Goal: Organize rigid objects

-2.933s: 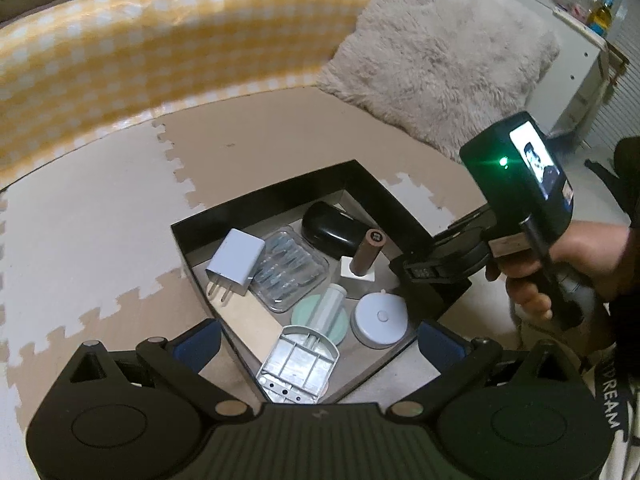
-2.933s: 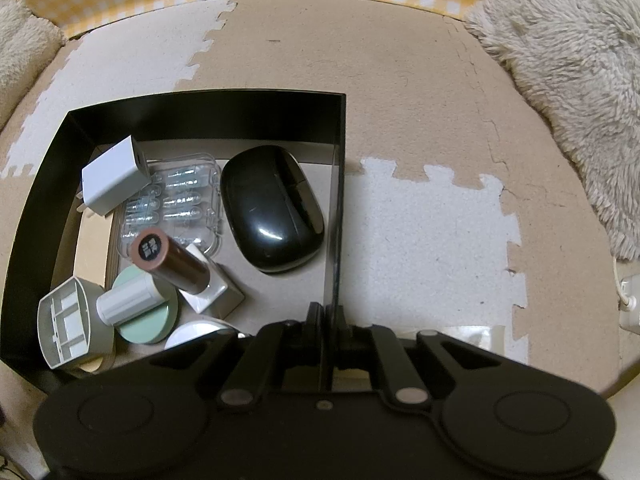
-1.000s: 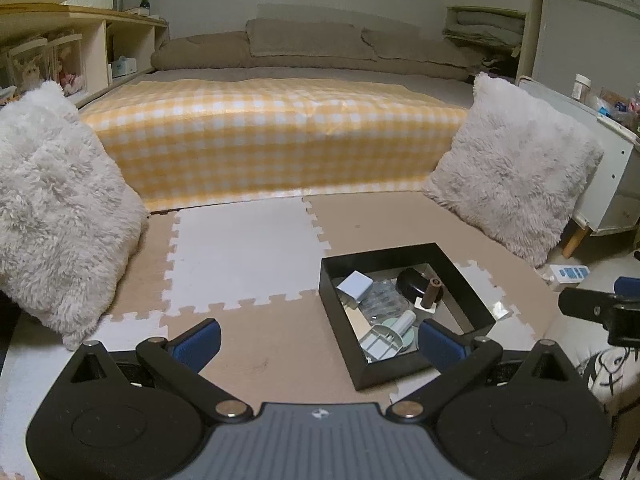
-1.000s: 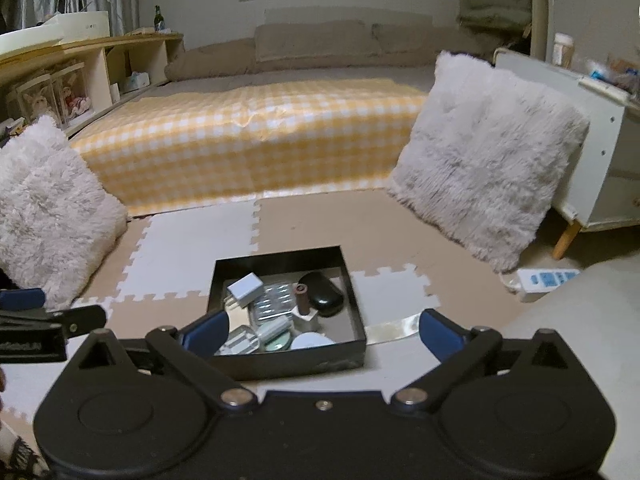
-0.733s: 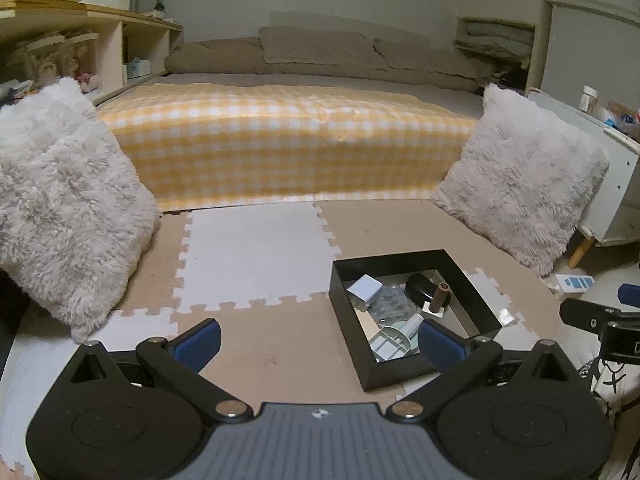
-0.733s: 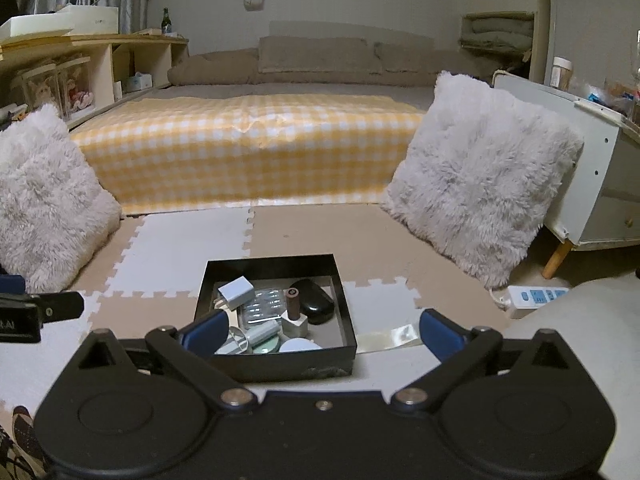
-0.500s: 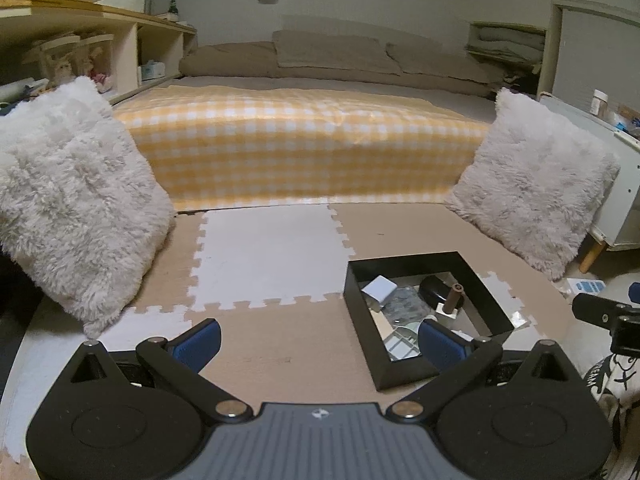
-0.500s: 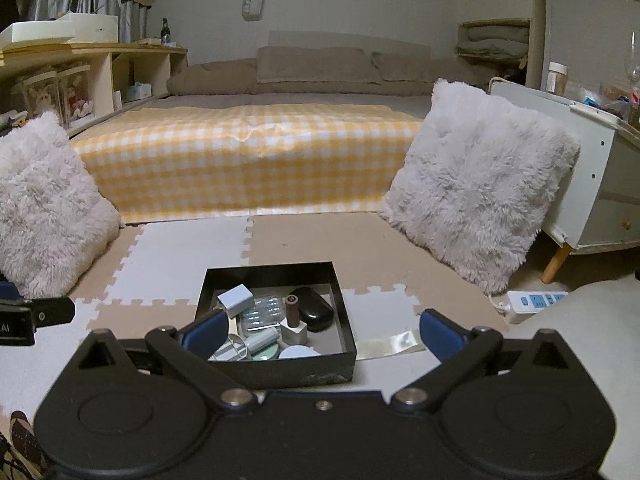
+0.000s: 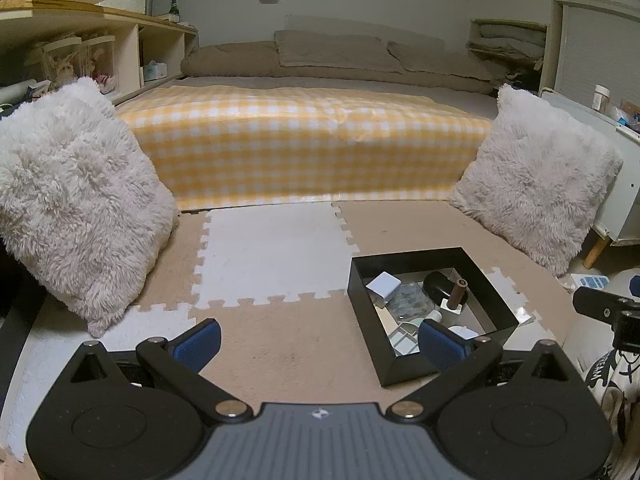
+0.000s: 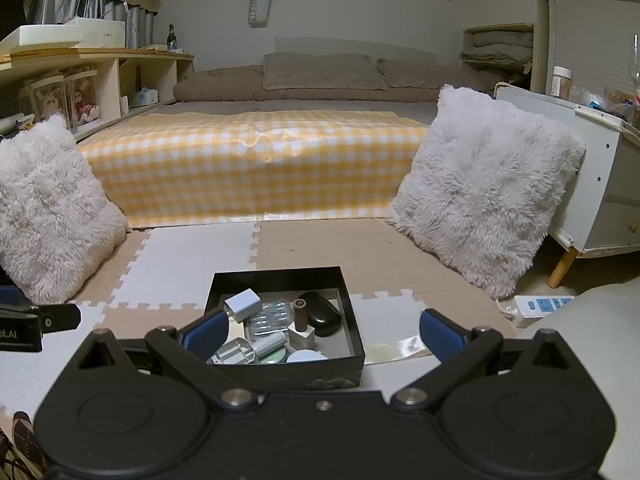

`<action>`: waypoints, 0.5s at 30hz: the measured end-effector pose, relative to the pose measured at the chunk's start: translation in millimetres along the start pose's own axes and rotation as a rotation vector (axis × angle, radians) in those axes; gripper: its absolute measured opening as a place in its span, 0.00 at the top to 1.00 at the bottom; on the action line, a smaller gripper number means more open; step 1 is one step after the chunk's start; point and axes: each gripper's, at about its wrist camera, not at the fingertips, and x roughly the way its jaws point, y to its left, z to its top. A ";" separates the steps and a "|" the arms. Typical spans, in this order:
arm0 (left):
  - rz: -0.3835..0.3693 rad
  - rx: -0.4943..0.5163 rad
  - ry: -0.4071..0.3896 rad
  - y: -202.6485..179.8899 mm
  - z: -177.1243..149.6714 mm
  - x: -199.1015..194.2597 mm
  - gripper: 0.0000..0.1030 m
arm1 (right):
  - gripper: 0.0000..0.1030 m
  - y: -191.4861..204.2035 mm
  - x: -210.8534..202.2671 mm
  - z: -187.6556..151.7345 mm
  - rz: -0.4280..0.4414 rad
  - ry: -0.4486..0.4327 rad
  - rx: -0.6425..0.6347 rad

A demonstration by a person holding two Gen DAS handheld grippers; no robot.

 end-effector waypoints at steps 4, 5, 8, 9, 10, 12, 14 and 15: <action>-0.002 0.000 -0.001 0.3 -0.1 0.0 0.00 | 0.00 0.8 -0.2 -0.3 -0.002 0.000 -0.006; -0.002 0.001 -0.002 0.3 -0.1 0.0 0.00 | 0.00 1.2 -0.2 -0.3 -0.002 0.000 -0.006; 0.000 -0.001 -0.004 0.4 0.0 -0.2 0.00 | 0.00 1.2 -0.2 -0.2 -0.002 0.000 -0.007; 0.000 -0.001 -0.004 0.4 -0.1 -0.1 0.00 | 0.00 1.1 0.0 -0.2 -0.002 0.000 -0.008; 0.000 -0.001 -0.004 0.4 -0.1 -0.2 0.00 | 0.00 1.0 0.1 -0.2 -0.002 0.001 -0.007; 0.001 0.000 -0.004 0.4 -0.2 -0.1 0.00 | 0.00 1.2 -0.2 -0.3 -0.002 -0.001 -0.006; -0.001 0.000 -0.004 0.8 0.6 -0.3 0.00 | 0.00 1.3 -0.1 -0.3 -0.002 0.000 -0.007; 0.000 0.000 -0.005 0.8 0.5 -0.3 0.00 | 0.00 1.3 -0.1 -0.3 -0.002 0.000 -0.007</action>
